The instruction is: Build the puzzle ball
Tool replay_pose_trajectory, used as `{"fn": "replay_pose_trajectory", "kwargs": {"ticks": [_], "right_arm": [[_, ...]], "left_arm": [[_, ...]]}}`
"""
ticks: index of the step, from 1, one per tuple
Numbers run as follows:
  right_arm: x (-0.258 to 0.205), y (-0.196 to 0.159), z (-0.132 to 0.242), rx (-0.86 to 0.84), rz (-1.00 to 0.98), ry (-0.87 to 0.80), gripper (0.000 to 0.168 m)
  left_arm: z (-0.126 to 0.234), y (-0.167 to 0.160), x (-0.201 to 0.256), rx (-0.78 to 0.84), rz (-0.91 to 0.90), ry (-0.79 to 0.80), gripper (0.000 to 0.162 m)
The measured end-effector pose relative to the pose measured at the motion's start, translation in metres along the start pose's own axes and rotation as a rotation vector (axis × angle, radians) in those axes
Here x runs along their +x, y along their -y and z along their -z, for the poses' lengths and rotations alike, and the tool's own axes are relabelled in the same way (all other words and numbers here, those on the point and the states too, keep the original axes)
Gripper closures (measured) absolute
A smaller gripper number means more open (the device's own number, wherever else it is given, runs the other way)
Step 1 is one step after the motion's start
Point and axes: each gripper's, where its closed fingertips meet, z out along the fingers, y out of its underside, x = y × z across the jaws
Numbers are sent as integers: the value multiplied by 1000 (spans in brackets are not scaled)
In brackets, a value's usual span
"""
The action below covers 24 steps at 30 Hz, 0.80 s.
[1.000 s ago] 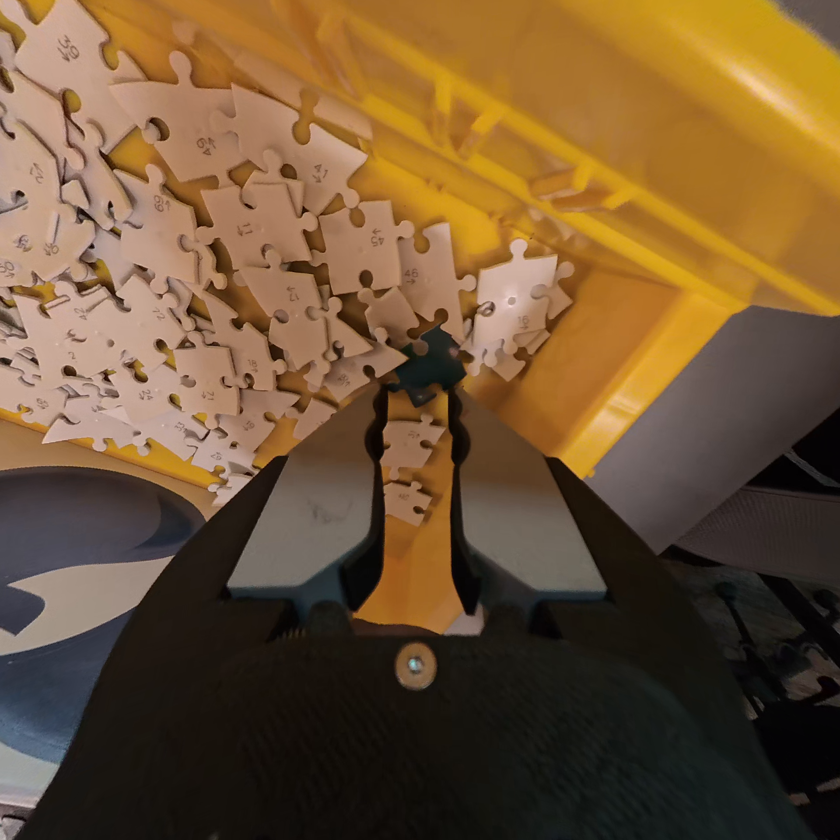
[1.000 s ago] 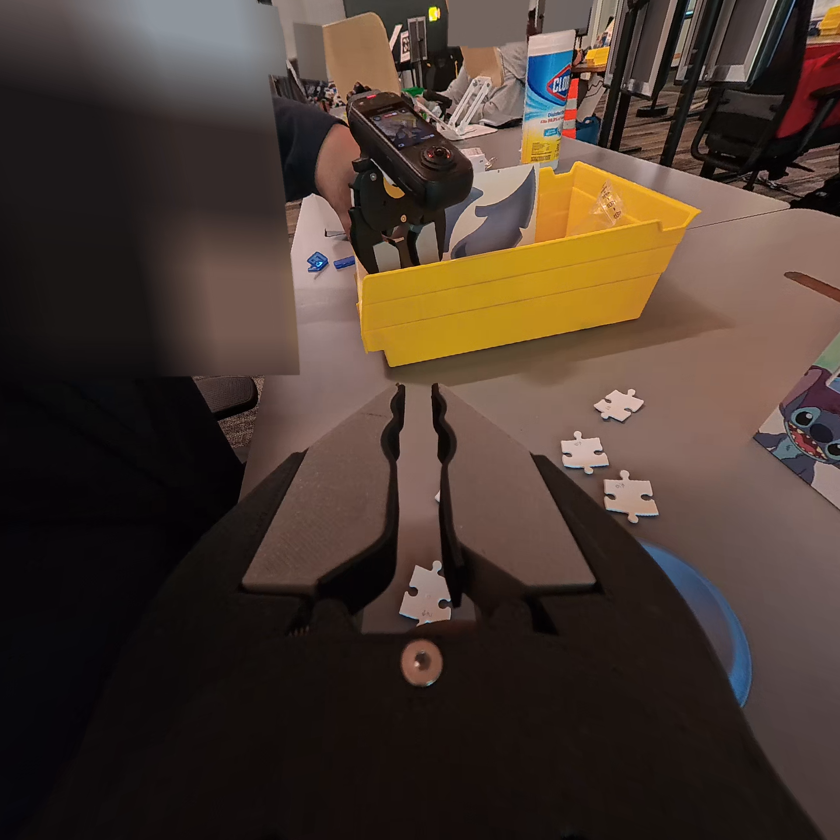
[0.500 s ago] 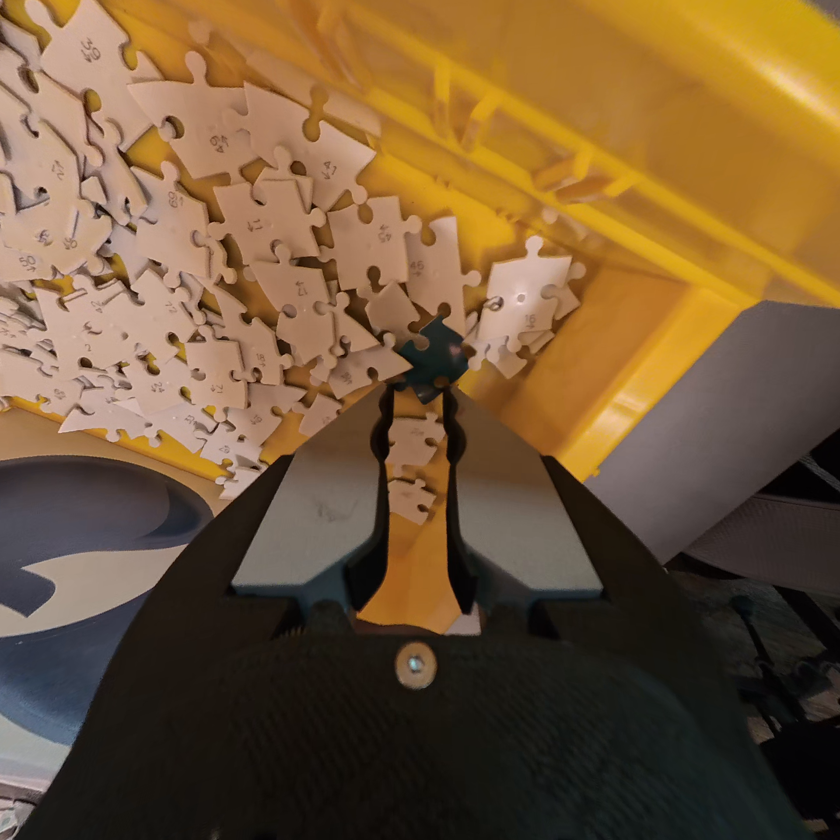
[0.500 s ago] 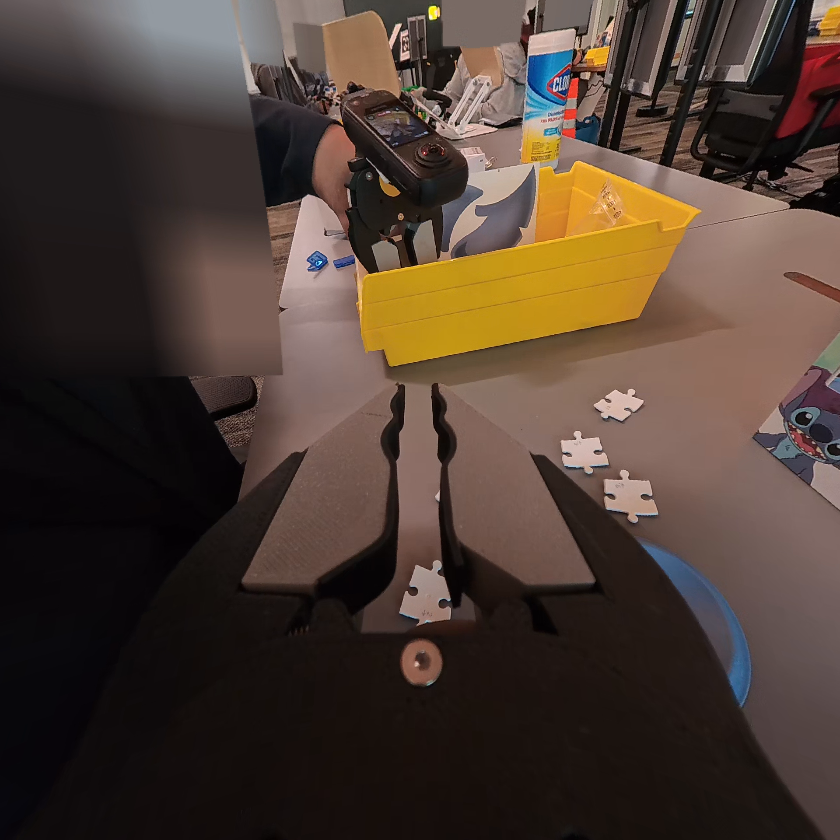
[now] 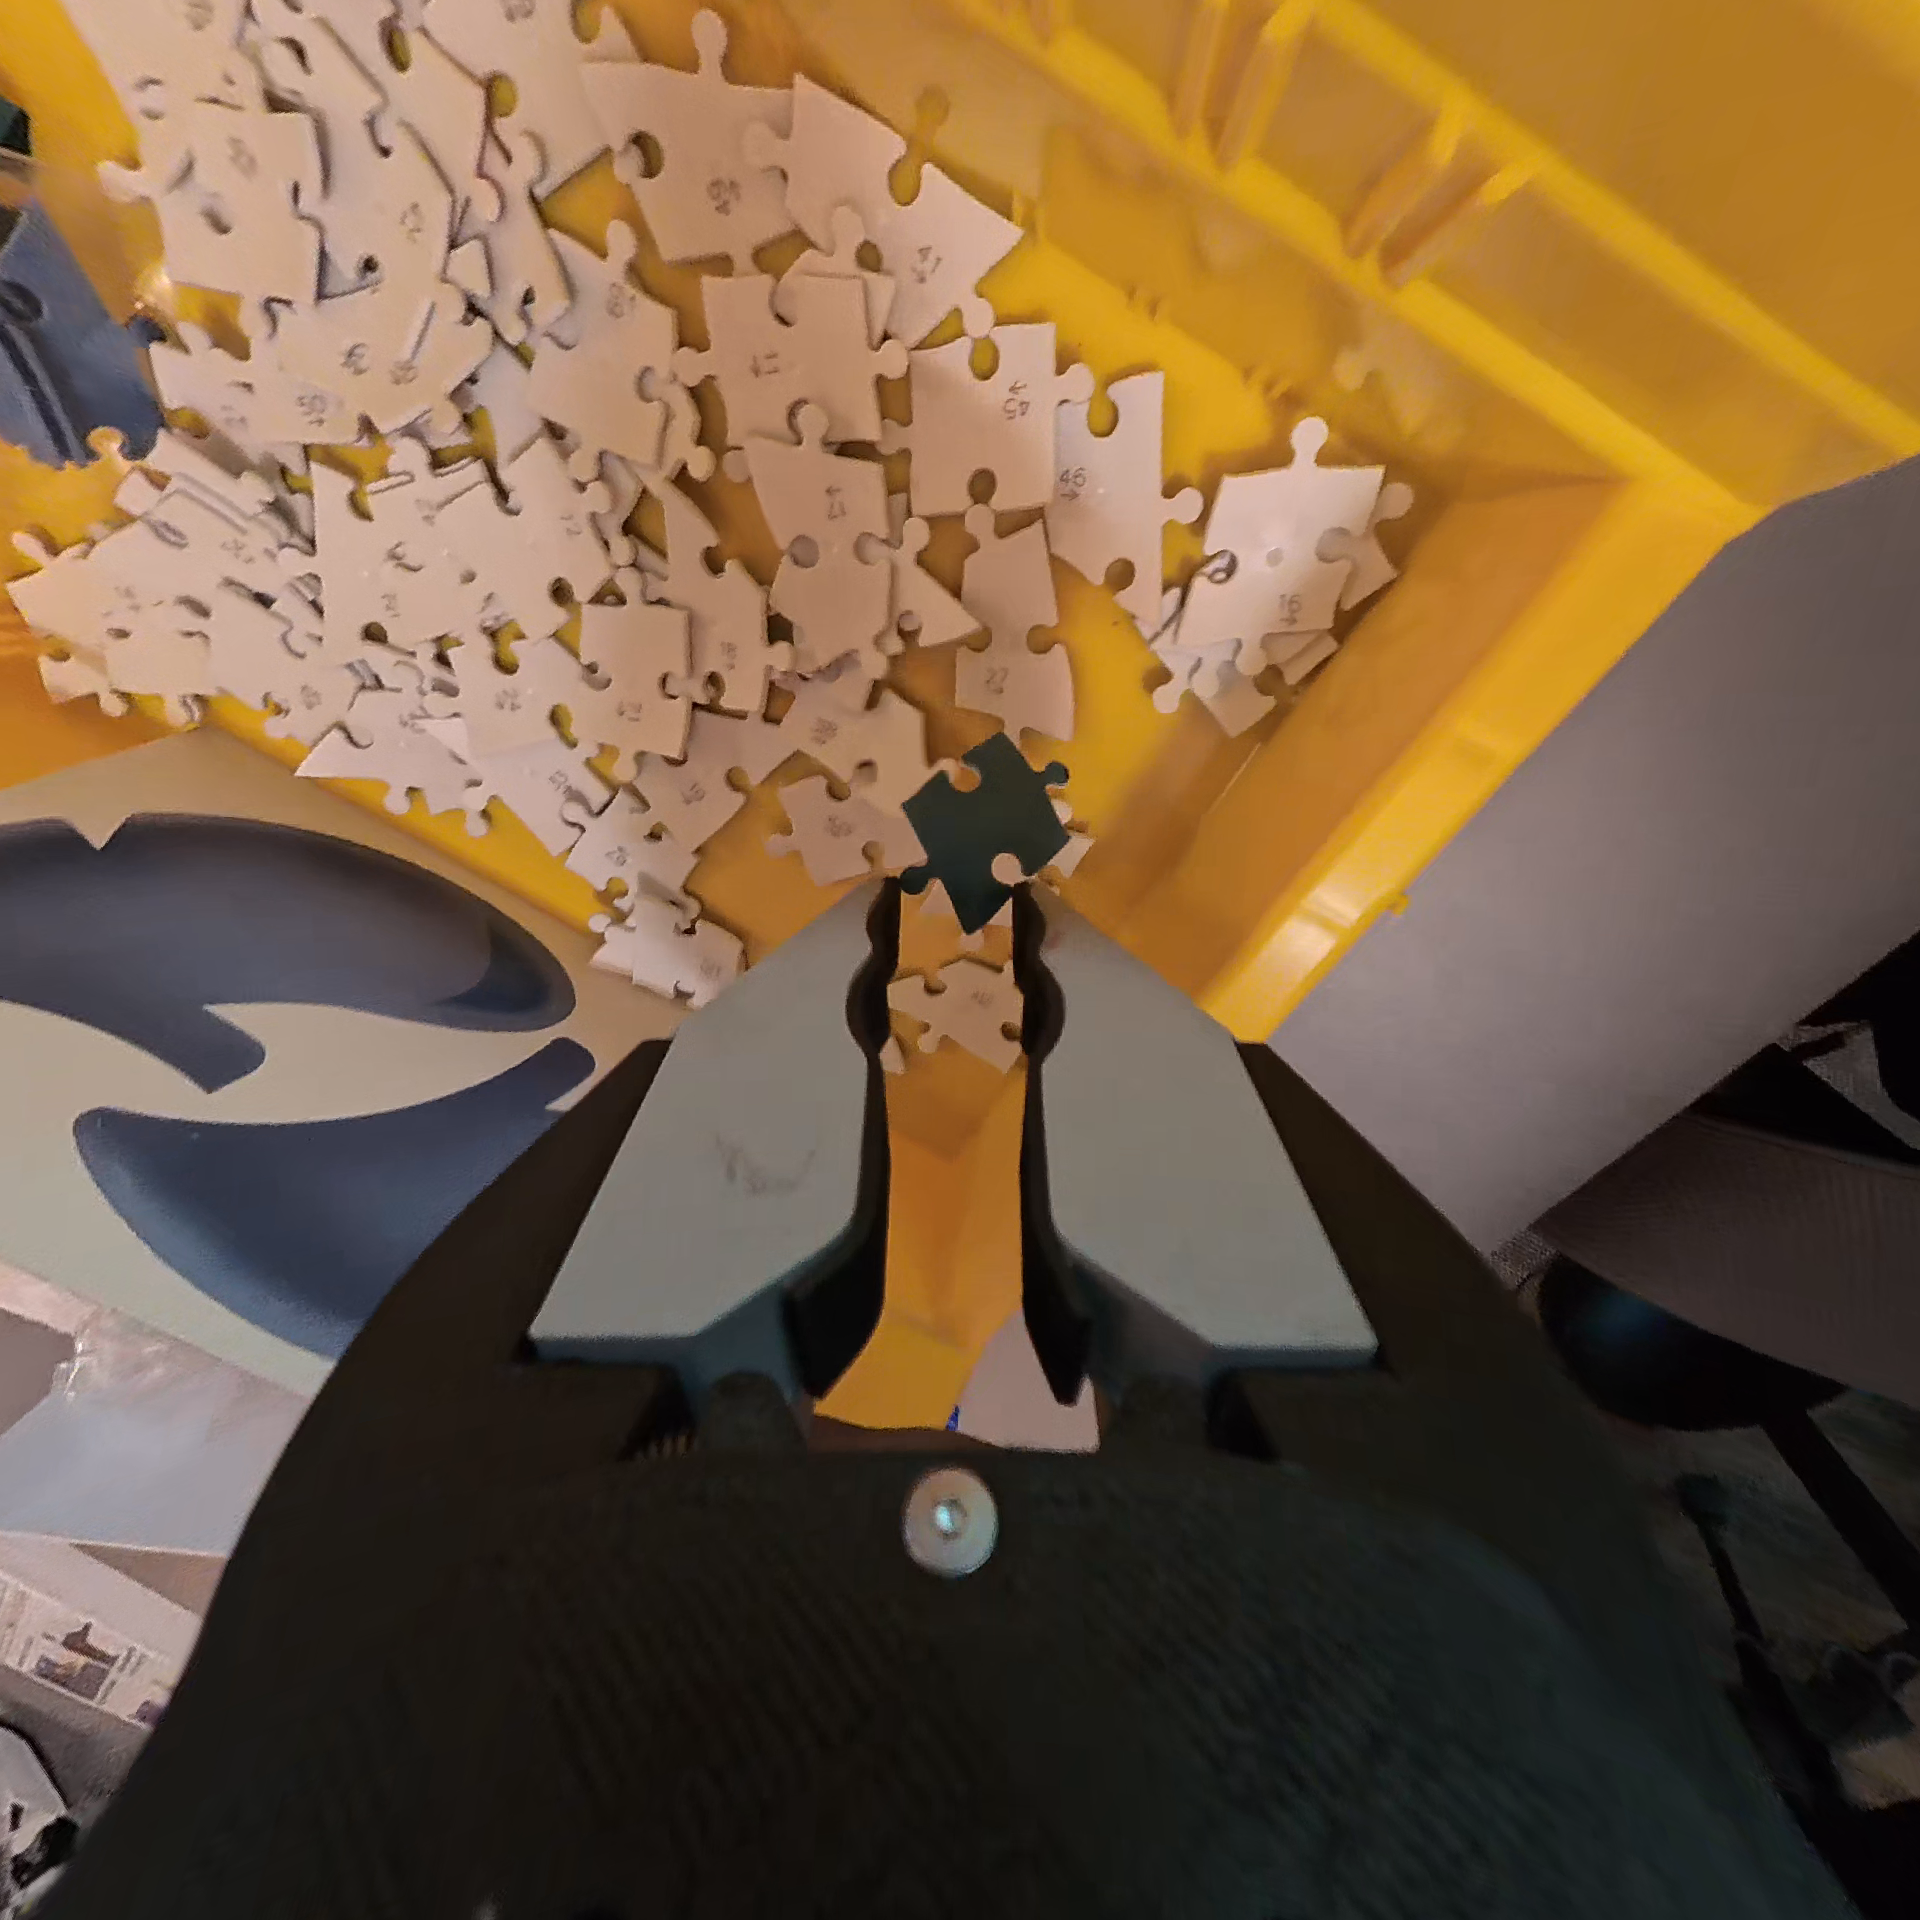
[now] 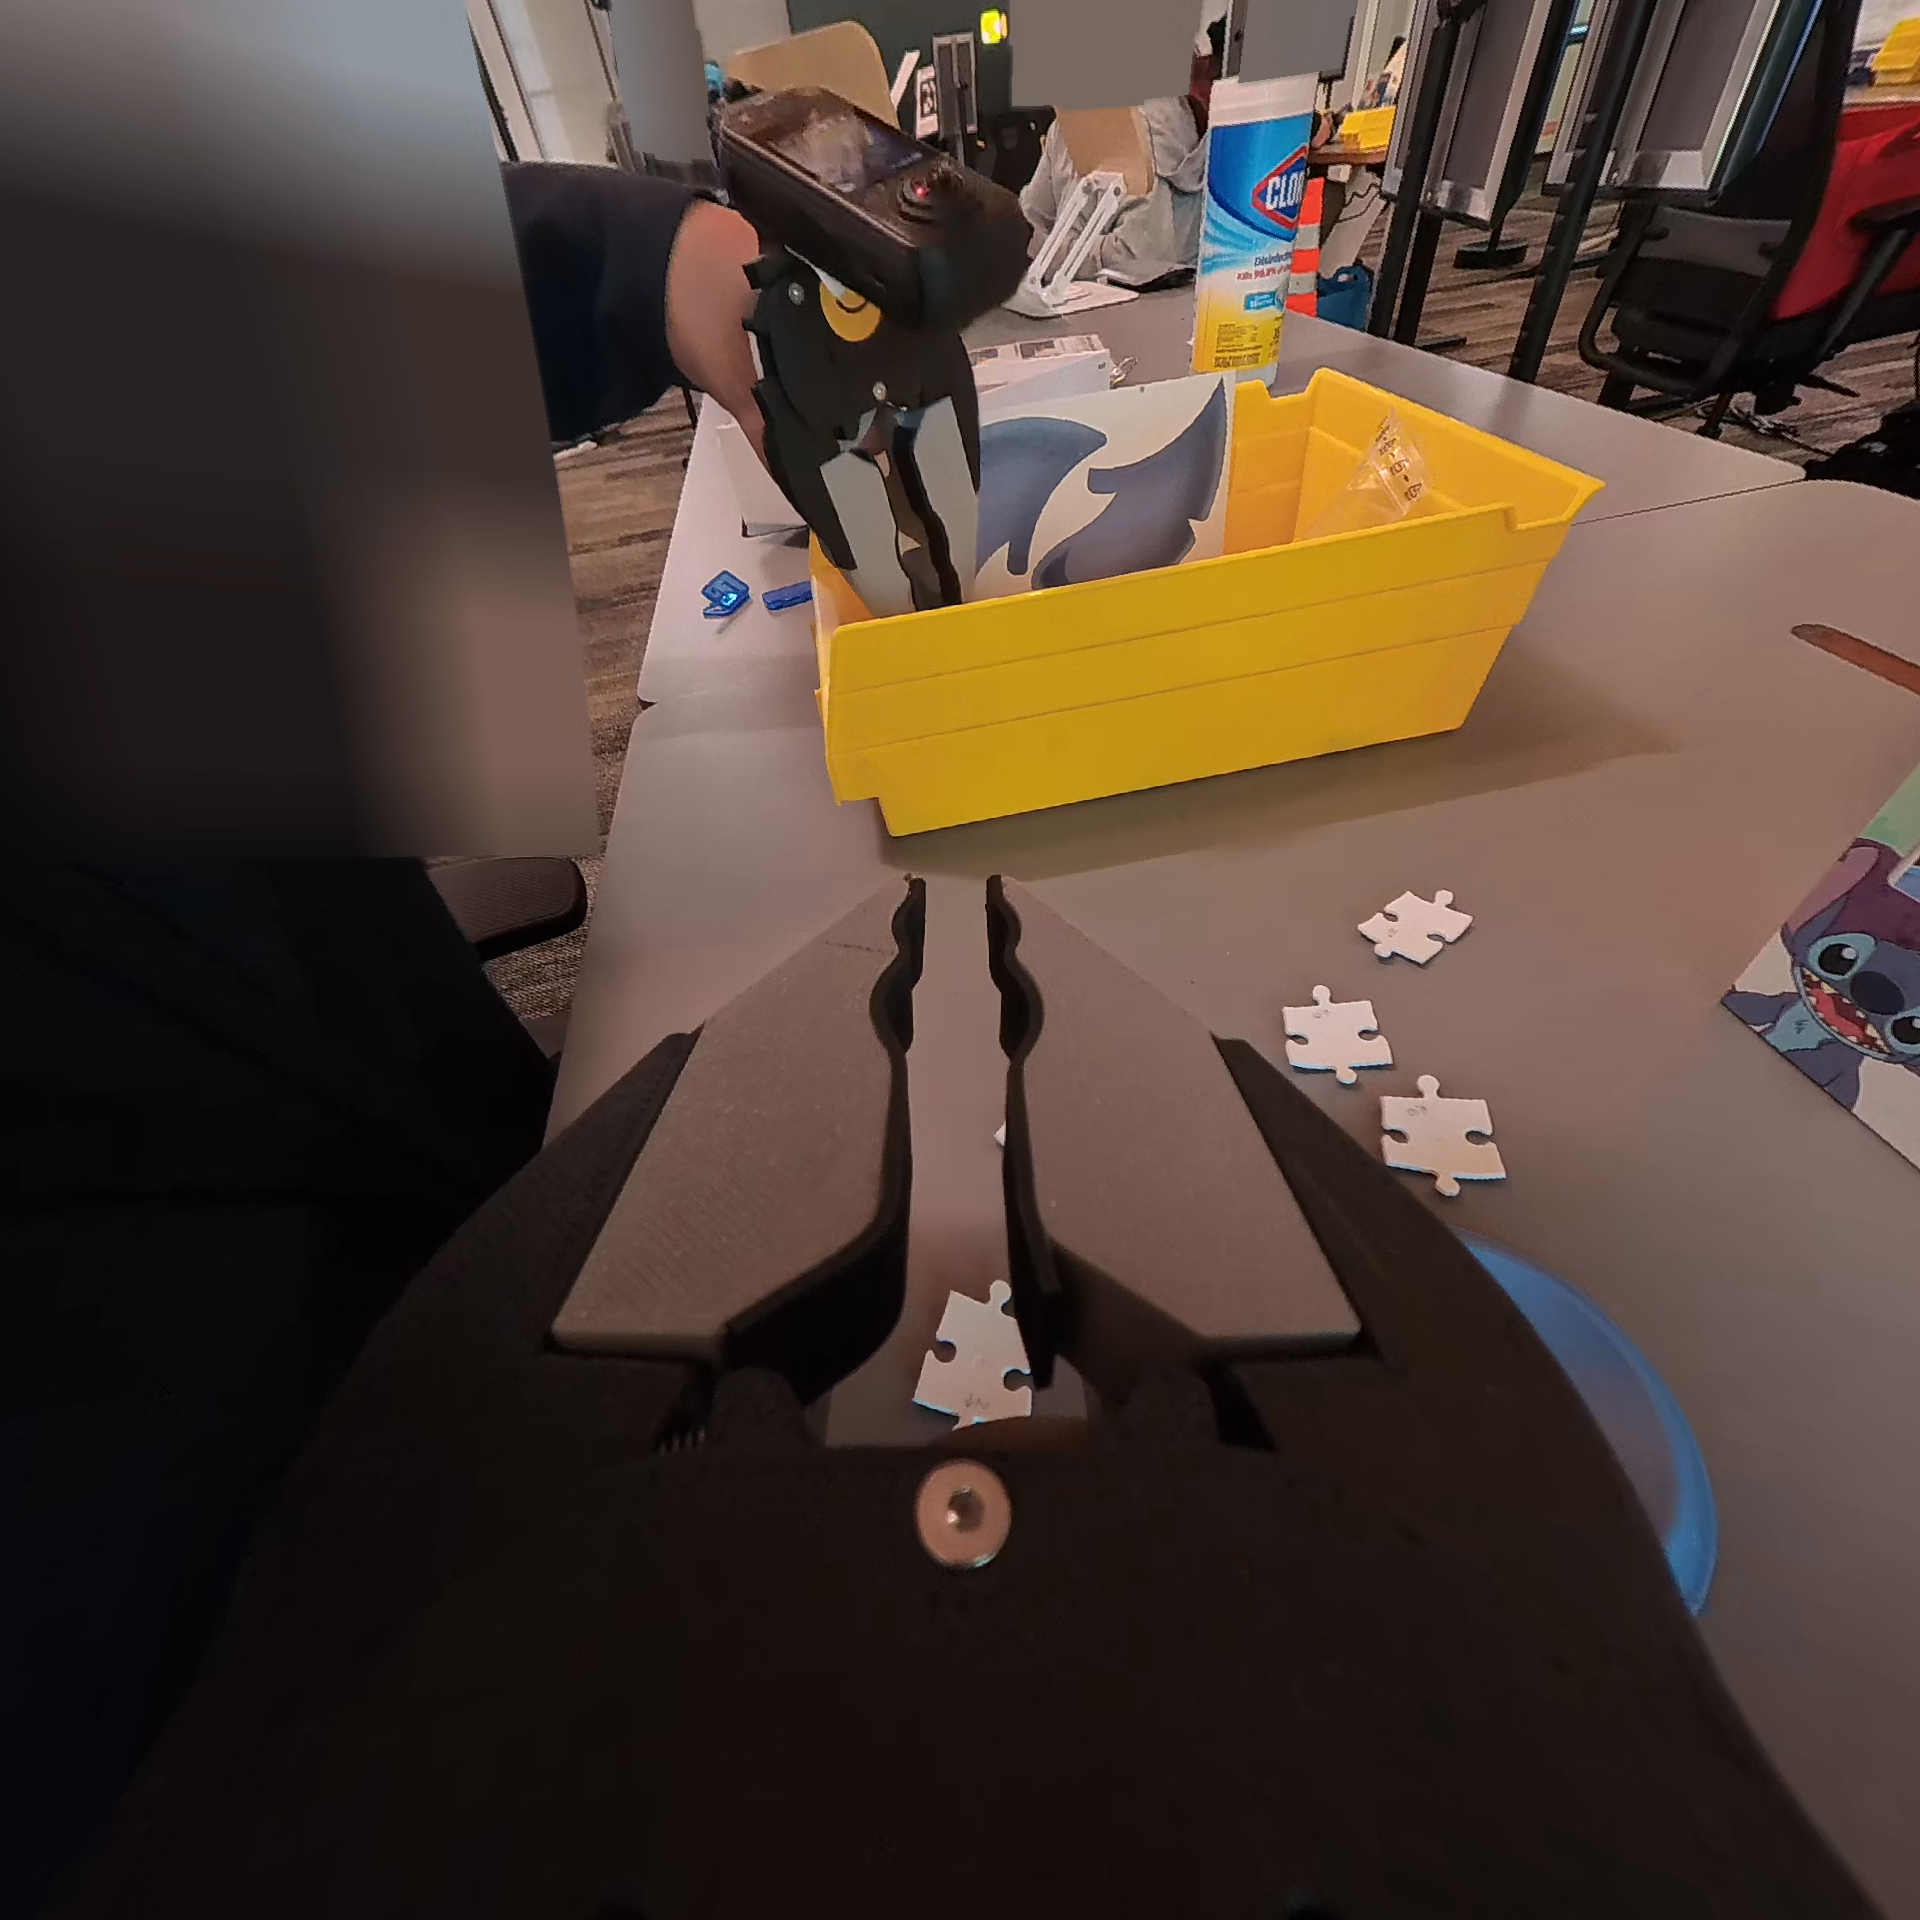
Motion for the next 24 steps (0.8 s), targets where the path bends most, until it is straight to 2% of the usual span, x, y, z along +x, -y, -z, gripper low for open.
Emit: {"fn": "replay_pose_trajectory", "kwargs": {"ticks": [7, 13, 18, 24], "right_arm": [[1, 0, 0, 5, -4, -5, 161], [2, -1, 0, 0, 2, -12, 161], [1, -1, -1, -5, 5, -10, 161], [1, -2, -2, -8, 9, -15, 161]], "left_arm": [[8, -5, -6, -10, -3, 50, 142], [34, 0, -20, 69, 46, 94, 143], [60, 21, -25, 291, 173, 51, 143], [89, 58, -19, 650, 336, -106, 143]]}}
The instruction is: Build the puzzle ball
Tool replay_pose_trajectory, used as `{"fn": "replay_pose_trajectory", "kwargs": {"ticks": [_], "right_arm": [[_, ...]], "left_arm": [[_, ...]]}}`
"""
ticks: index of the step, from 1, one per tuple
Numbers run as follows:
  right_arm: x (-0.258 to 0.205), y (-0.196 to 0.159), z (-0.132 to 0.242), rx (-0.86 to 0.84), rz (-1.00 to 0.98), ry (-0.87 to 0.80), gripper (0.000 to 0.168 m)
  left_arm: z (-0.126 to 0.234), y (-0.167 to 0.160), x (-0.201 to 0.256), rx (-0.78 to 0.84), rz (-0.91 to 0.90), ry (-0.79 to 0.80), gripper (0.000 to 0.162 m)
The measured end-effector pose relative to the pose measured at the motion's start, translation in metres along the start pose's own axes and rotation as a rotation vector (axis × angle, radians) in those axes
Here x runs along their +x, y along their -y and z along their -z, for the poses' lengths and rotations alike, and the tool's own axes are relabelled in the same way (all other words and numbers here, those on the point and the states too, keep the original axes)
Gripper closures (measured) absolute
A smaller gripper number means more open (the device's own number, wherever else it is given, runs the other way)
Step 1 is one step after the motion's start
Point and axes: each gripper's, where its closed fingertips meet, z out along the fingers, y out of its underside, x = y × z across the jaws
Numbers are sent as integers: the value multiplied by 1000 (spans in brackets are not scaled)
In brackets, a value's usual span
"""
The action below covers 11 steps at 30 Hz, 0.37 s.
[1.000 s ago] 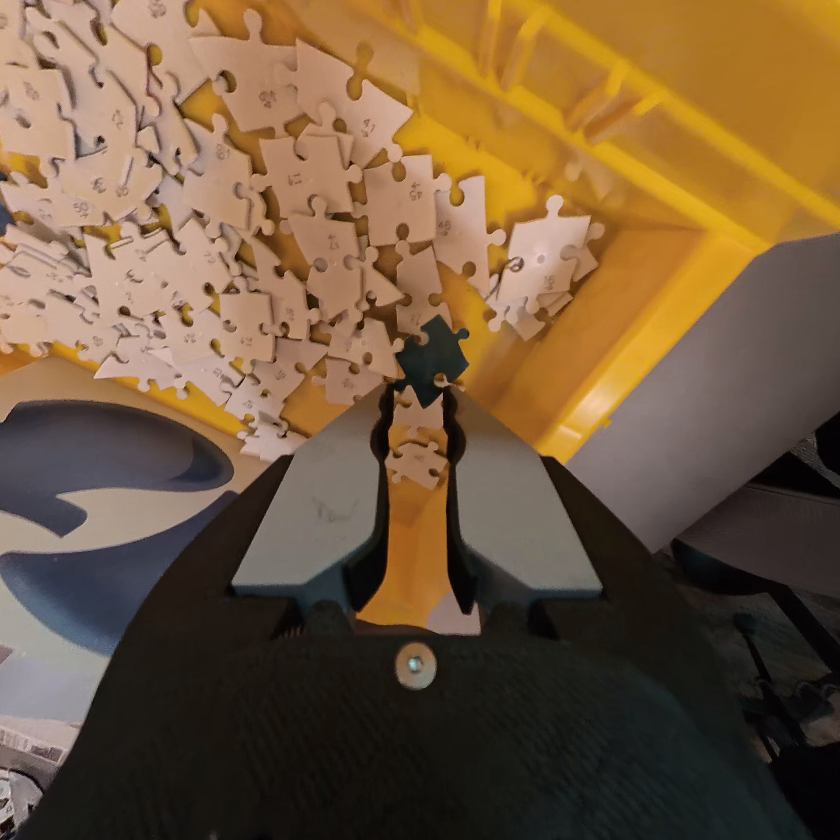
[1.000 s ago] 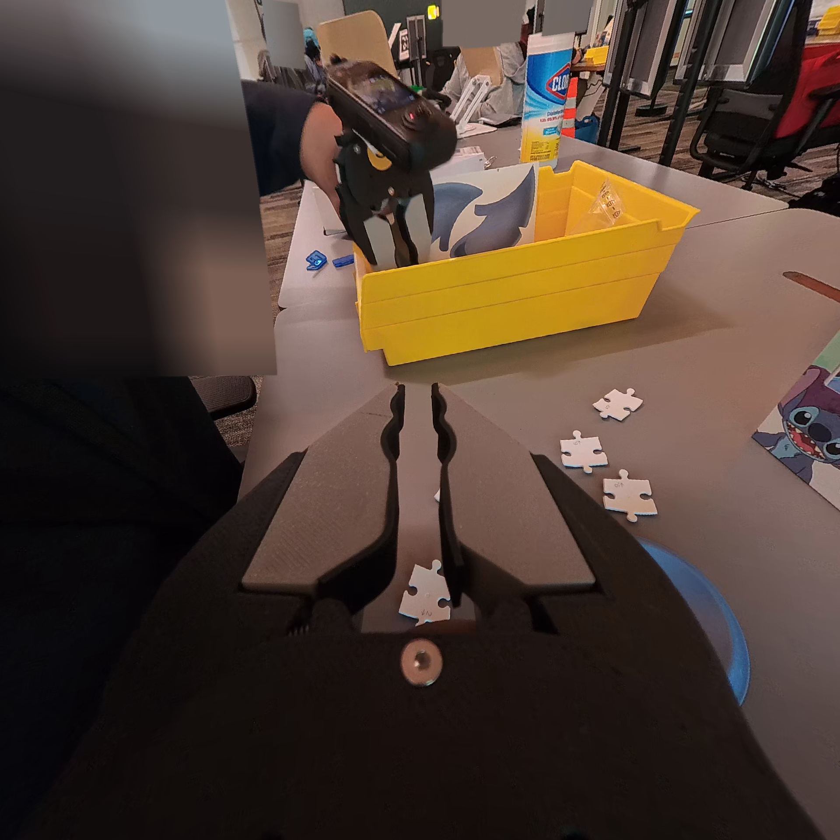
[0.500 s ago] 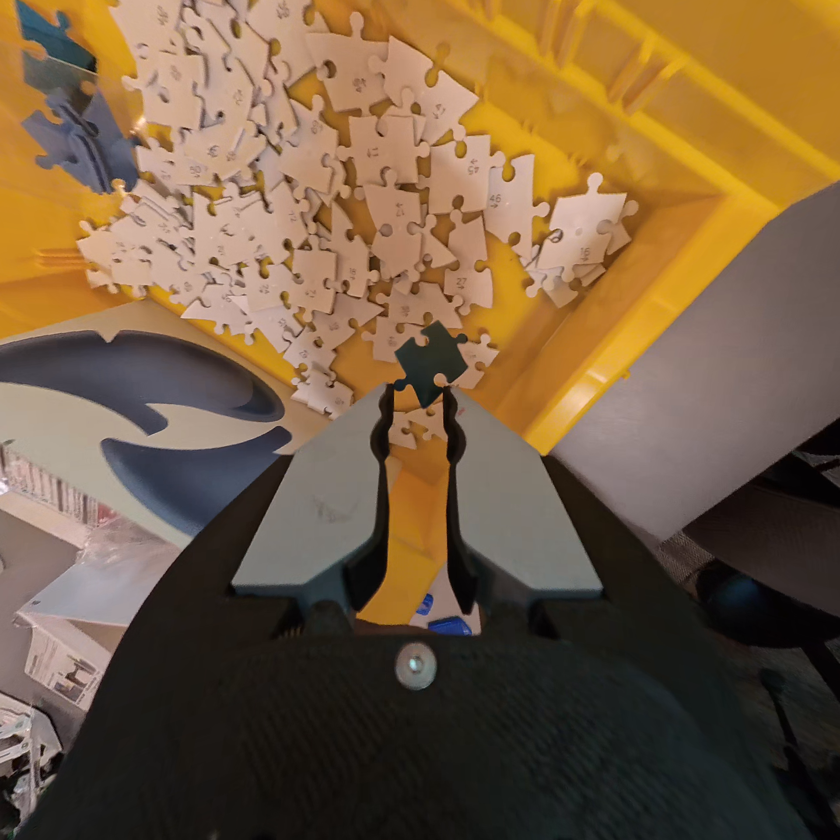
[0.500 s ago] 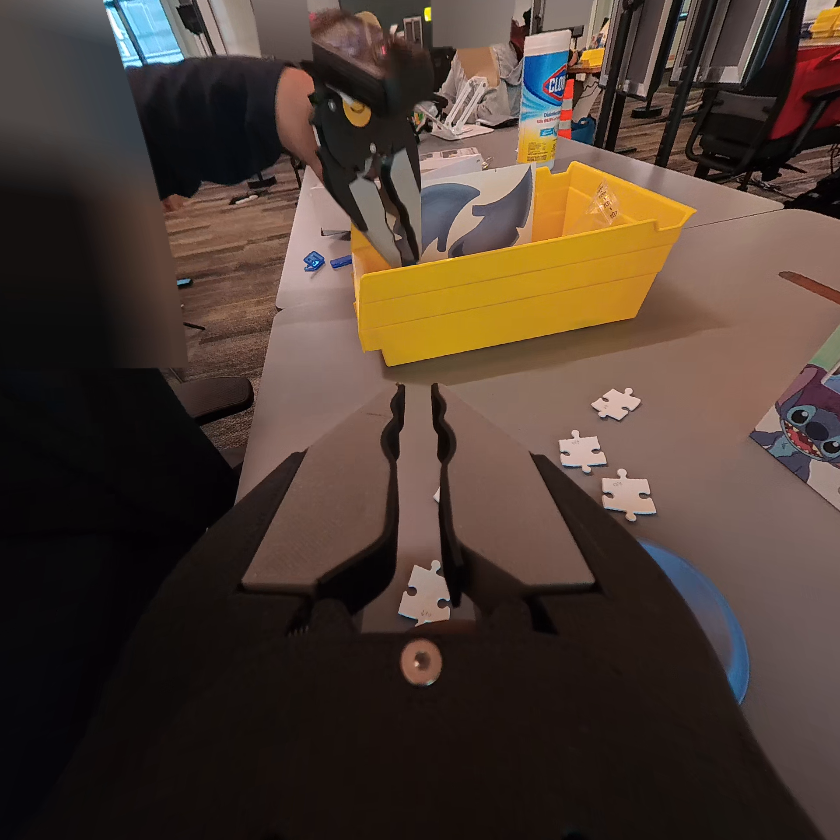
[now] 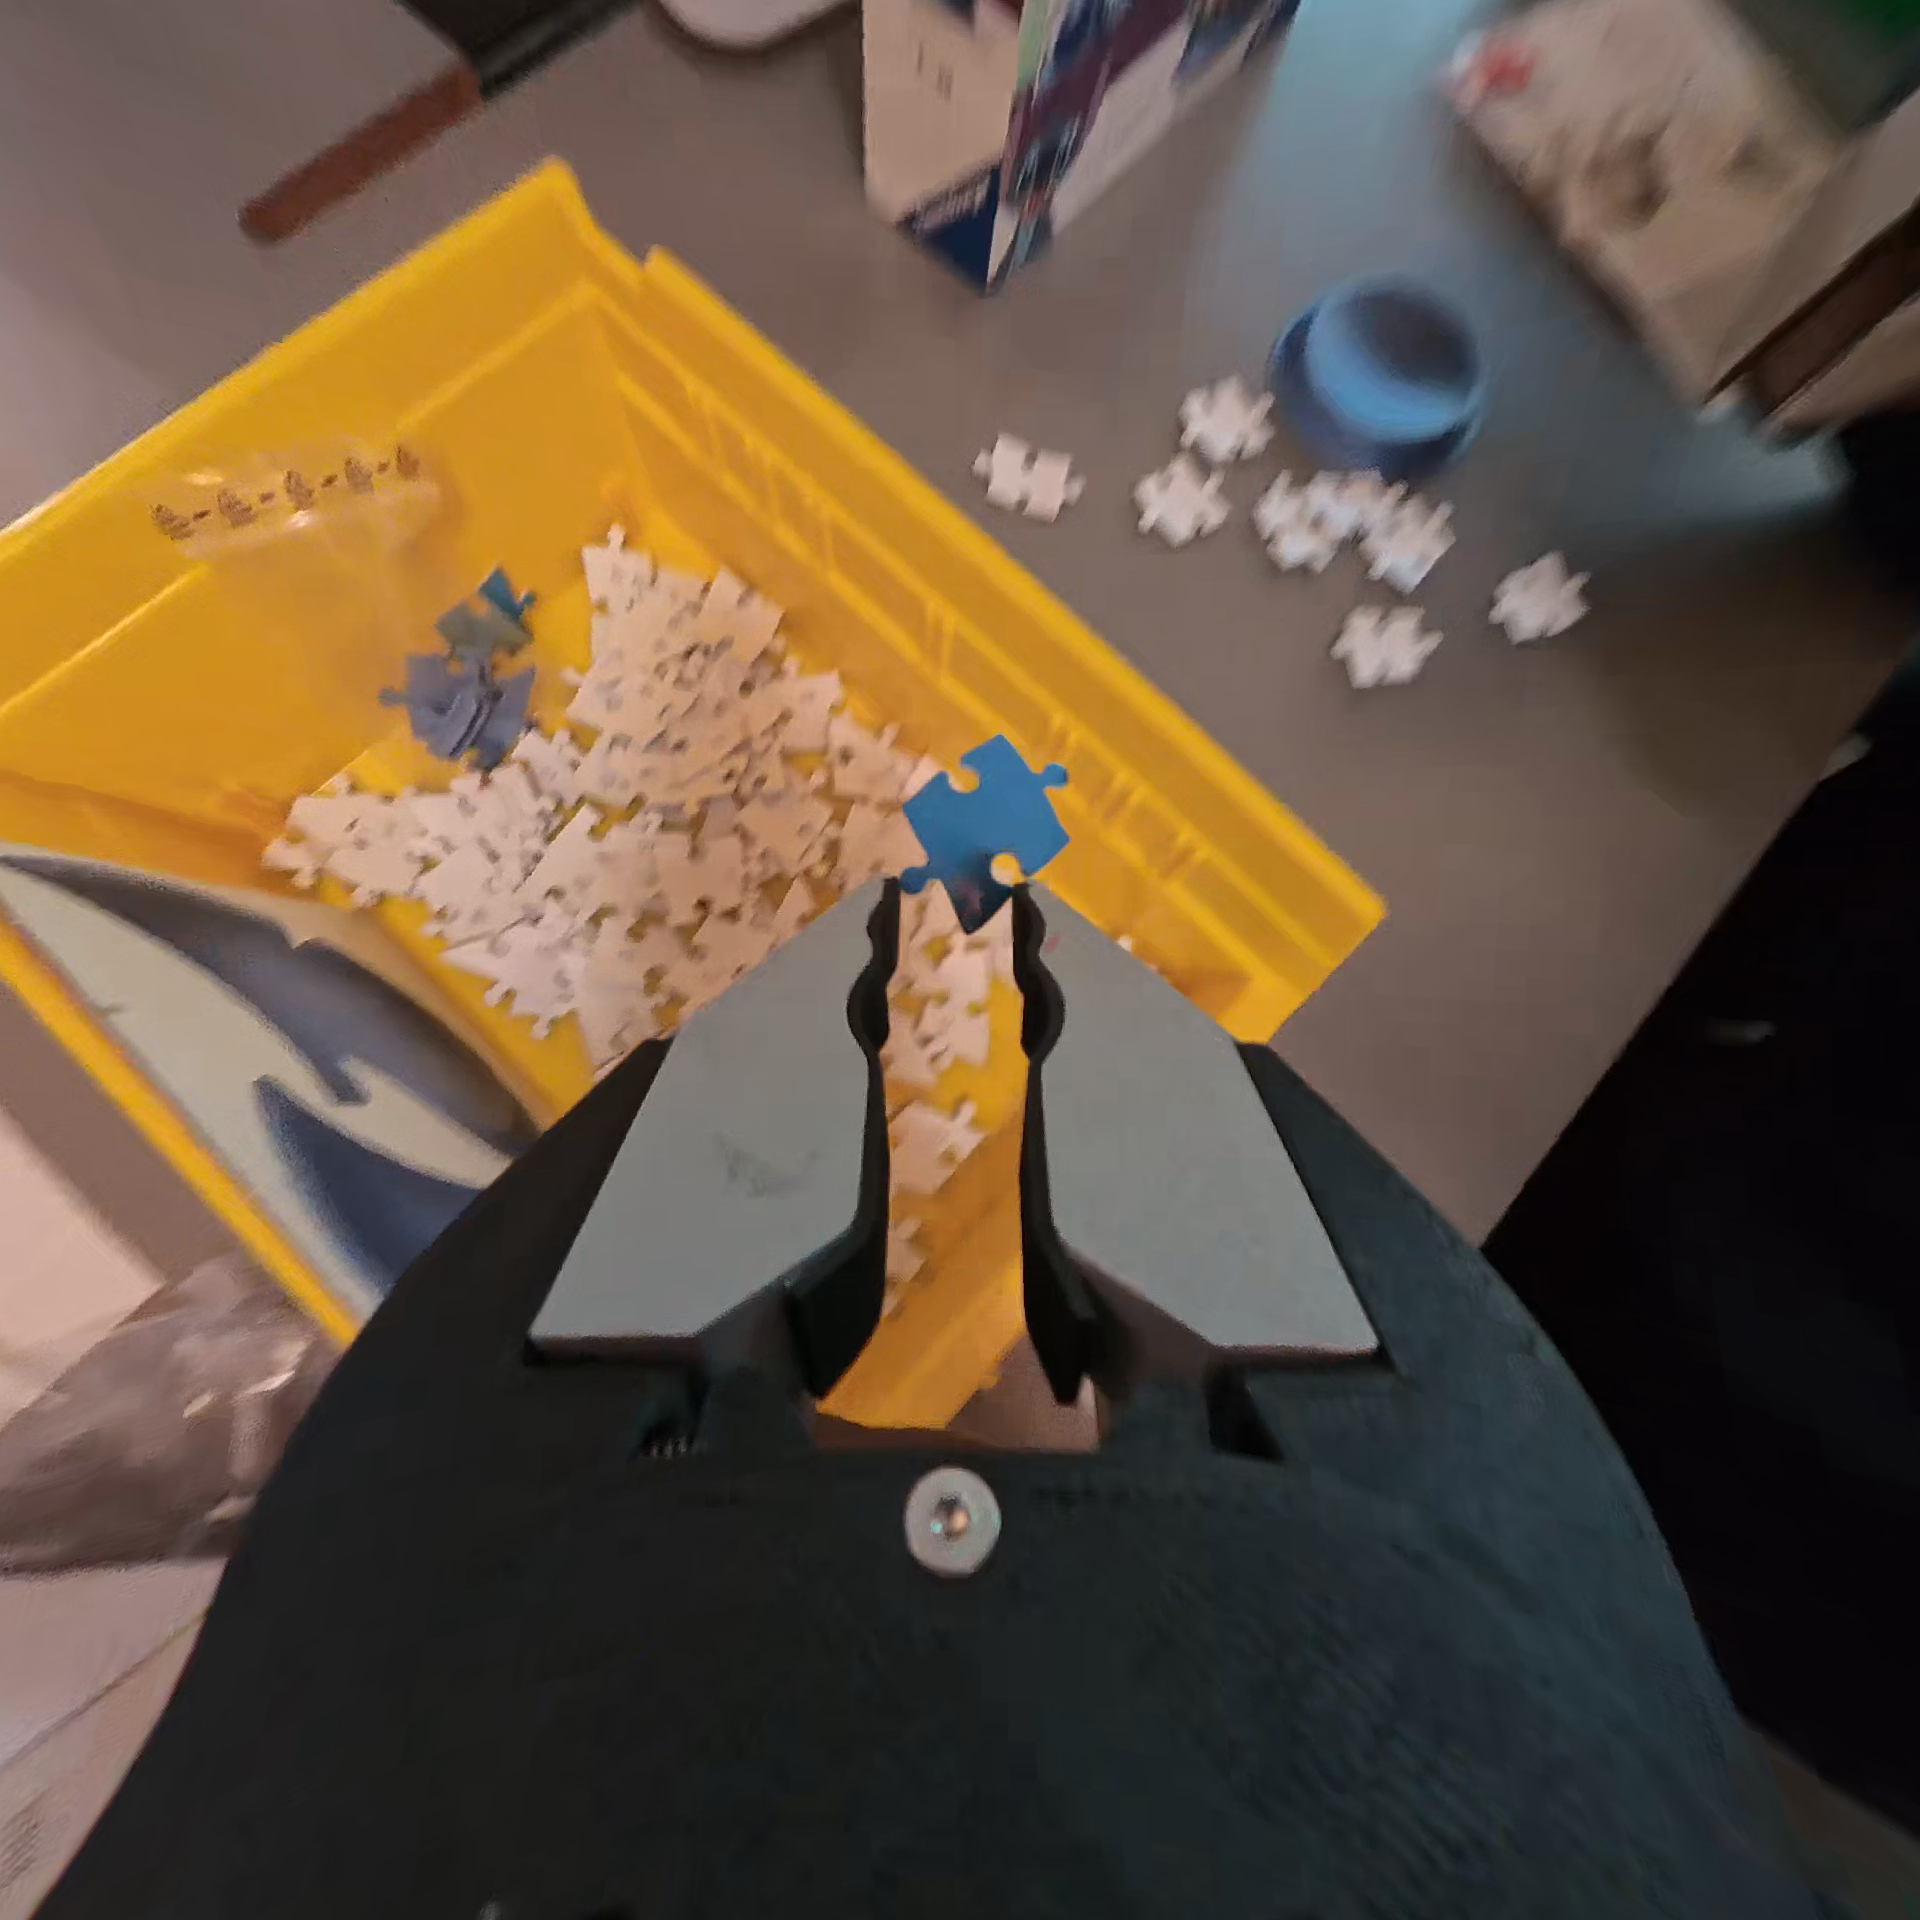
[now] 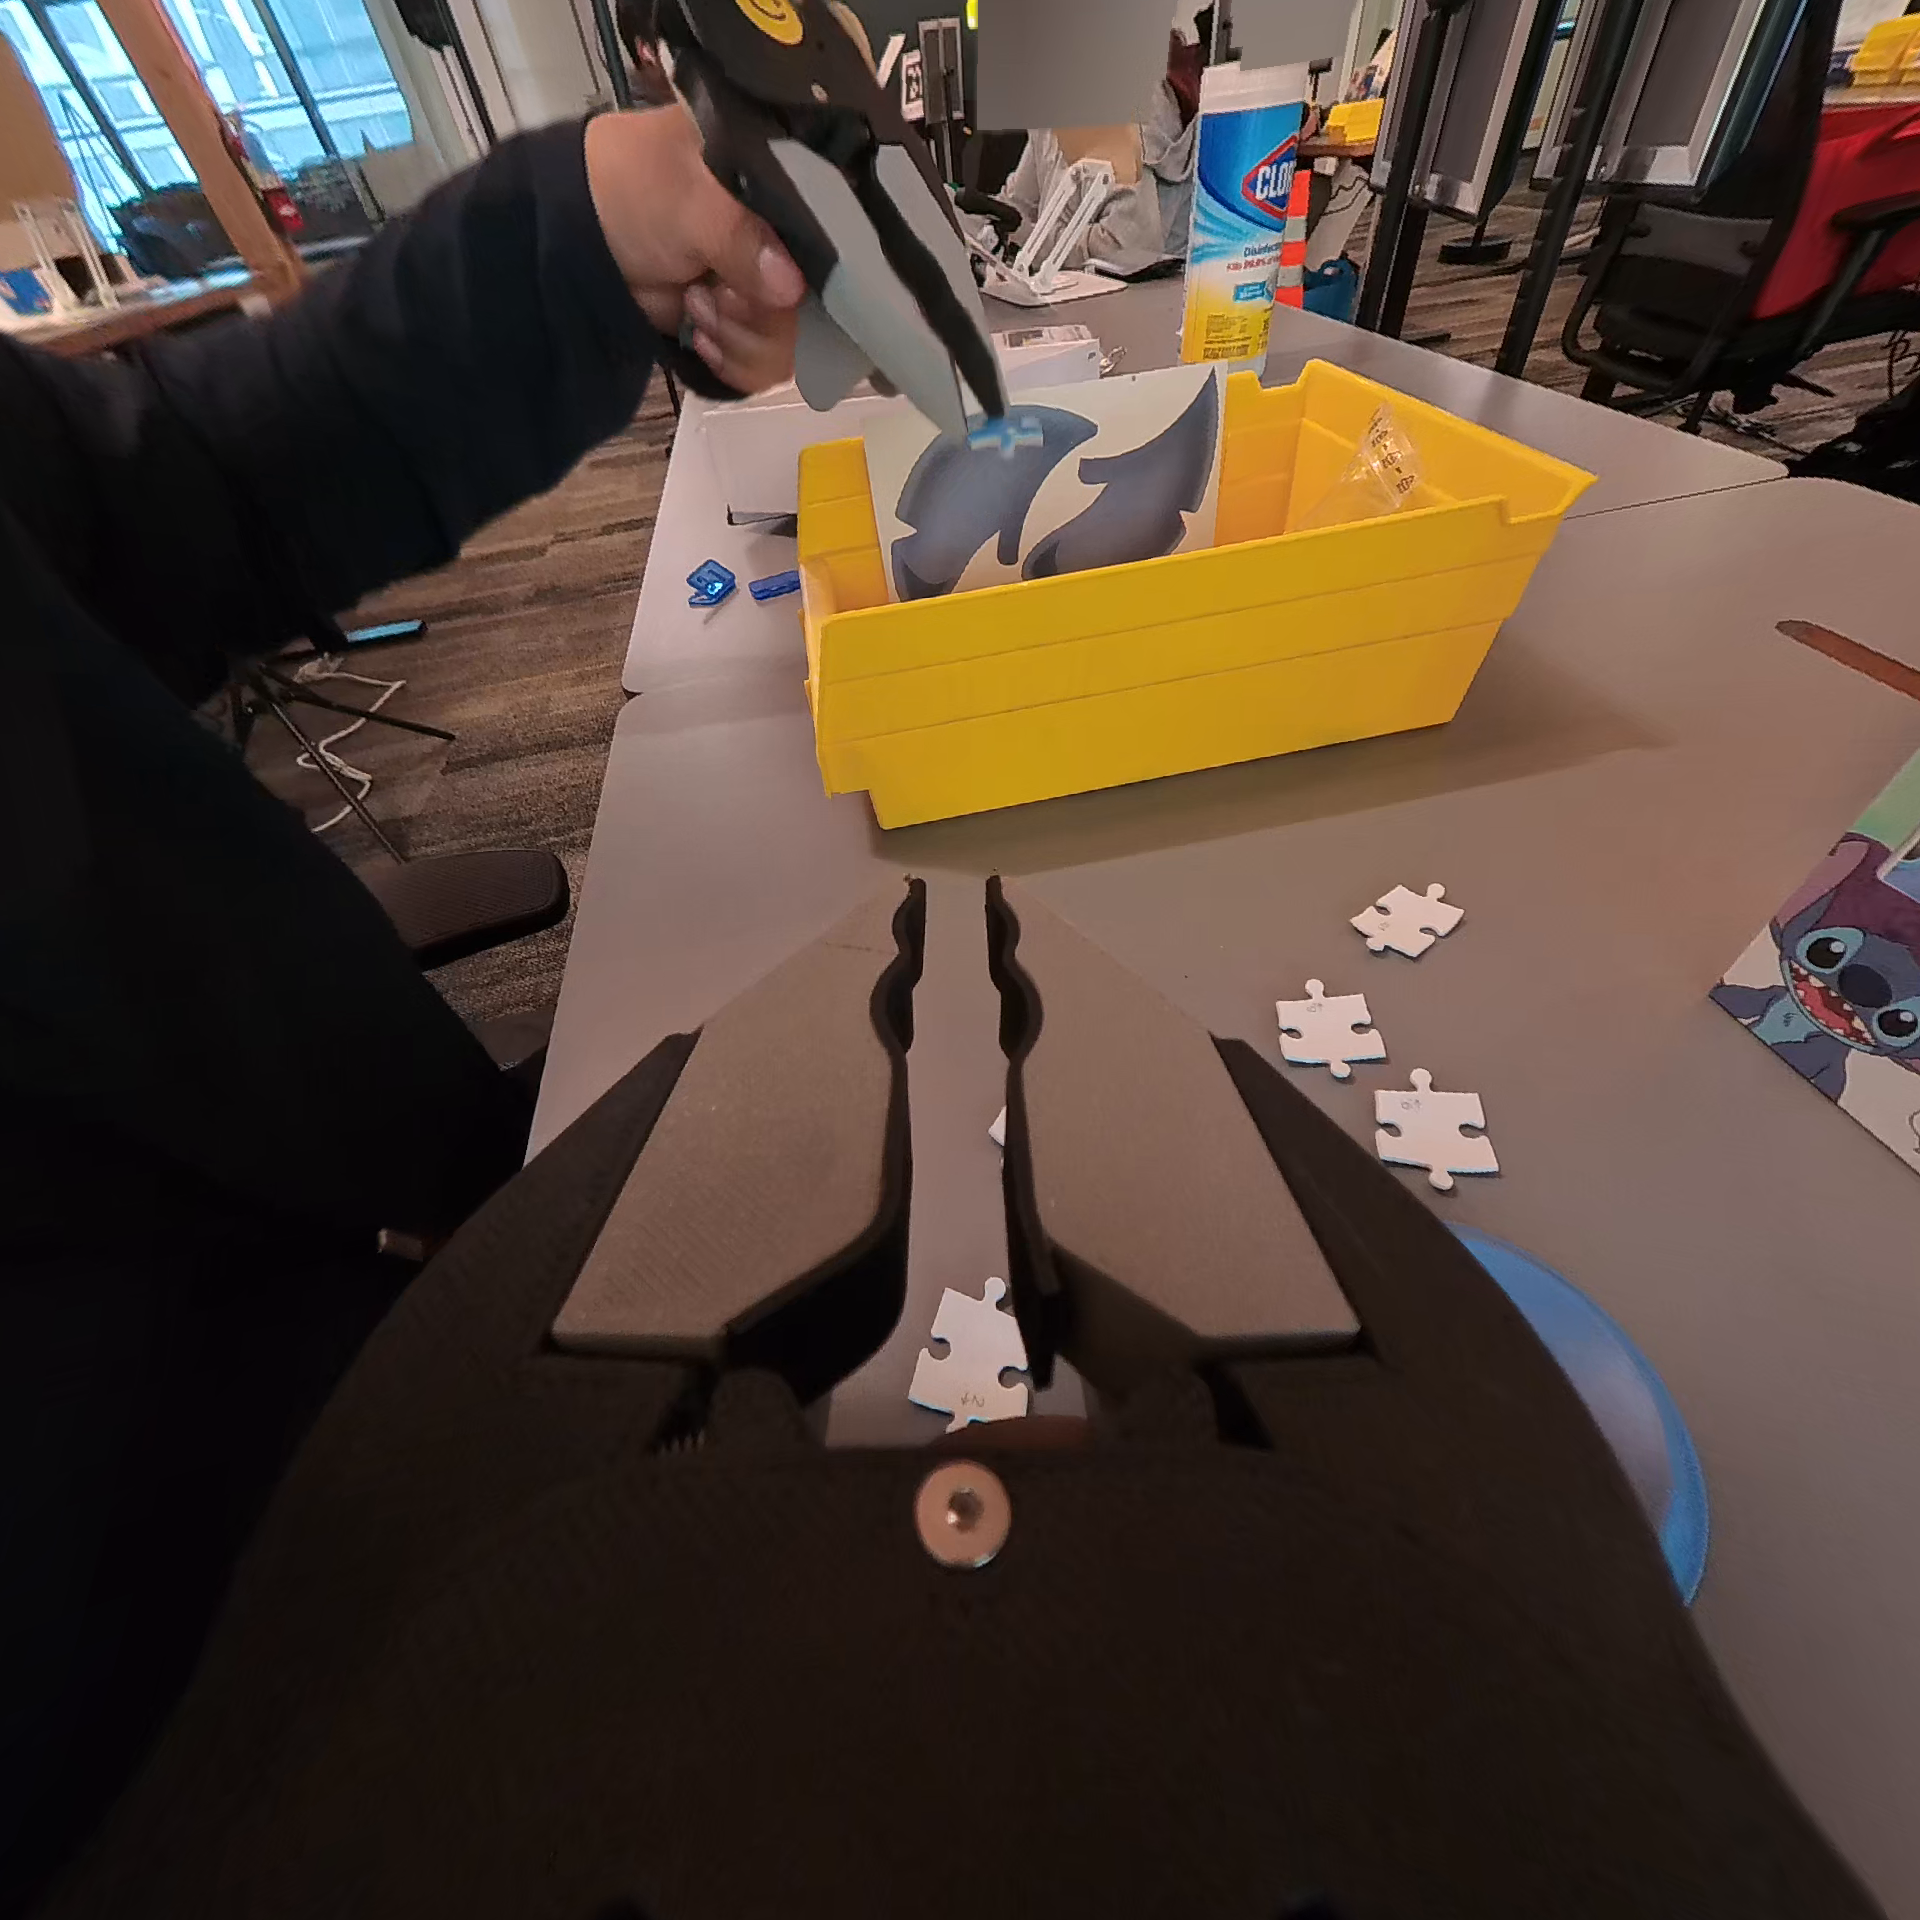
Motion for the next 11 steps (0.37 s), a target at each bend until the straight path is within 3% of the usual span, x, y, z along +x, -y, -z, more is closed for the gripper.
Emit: {"fn": "replay_pose_trajectory", "kwargs": {"ticks": [4, 9, 11], "right_arm": [[1, 0, 1, 1, -1, -6, 161], [0, -1, 1, 1, 0, -6, 161], [-1, 0, 1, 1, 4, -5, 161]], "left_arm": [[8, 30, 19, 242, 113, -172, 143], [43, 74, 37, 604, 283, -470, 144], [51, 82, 43, 674, 337, -593, 144]]}}
